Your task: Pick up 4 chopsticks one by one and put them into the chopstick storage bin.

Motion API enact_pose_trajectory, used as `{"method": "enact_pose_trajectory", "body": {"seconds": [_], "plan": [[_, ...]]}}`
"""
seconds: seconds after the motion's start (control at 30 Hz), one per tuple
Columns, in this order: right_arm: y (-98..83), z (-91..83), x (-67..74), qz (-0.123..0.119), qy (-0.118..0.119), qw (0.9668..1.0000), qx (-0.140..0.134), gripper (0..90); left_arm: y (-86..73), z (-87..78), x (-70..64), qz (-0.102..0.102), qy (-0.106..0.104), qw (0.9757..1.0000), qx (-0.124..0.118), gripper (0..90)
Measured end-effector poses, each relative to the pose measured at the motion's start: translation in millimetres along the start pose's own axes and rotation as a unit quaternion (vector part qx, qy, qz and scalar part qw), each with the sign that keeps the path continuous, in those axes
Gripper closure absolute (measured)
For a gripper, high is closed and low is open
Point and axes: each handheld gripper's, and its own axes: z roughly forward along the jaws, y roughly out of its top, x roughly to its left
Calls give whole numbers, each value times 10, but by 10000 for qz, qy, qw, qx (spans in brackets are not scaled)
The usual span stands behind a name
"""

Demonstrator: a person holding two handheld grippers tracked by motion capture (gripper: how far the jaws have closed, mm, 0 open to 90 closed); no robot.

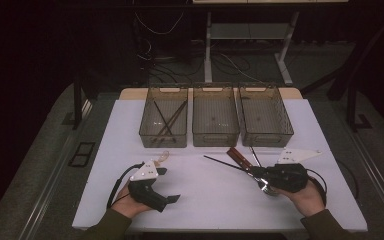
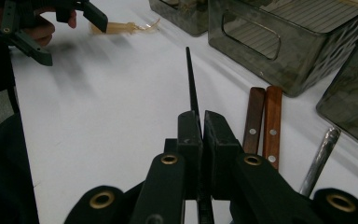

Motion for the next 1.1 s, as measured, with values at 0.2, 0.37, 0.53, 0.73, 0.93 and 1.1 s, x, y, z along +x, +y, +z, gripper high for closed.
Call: {"method": "enact_pose_trajectory", "body": {"seconds": [0.2, 0.37, 0.53, 0.73, 0.93, 1.1], "plan": [[73, -12, -37, 34, 25, 9999, -102, 860, -5, -9, 1, 2, -16, 10000, -20, 0], [146, -23, -59, 30, 39, 9998, -208, 860, -5, -14, 3, 6, -12, 10000, -25, 0], [227, -26, -81, 50, 26, 9994, -347, 859, -5, -5, -2, -20, -14, 10000, -45, 0], [356, 14, -113, 79, -24, 9988, -483, 859, -4, -8, -7, -12, -14, 10000, -43, 0], [484, 80, -133, 58, -109, 9984, -557, 860, -2, -9, -4, 22, -16, 10000, -37, 0], [577, 157, -137, 76, -159, 9981, -589, 859, -3, -13, 3, -37, -10, 10000, -82, 0]]}}
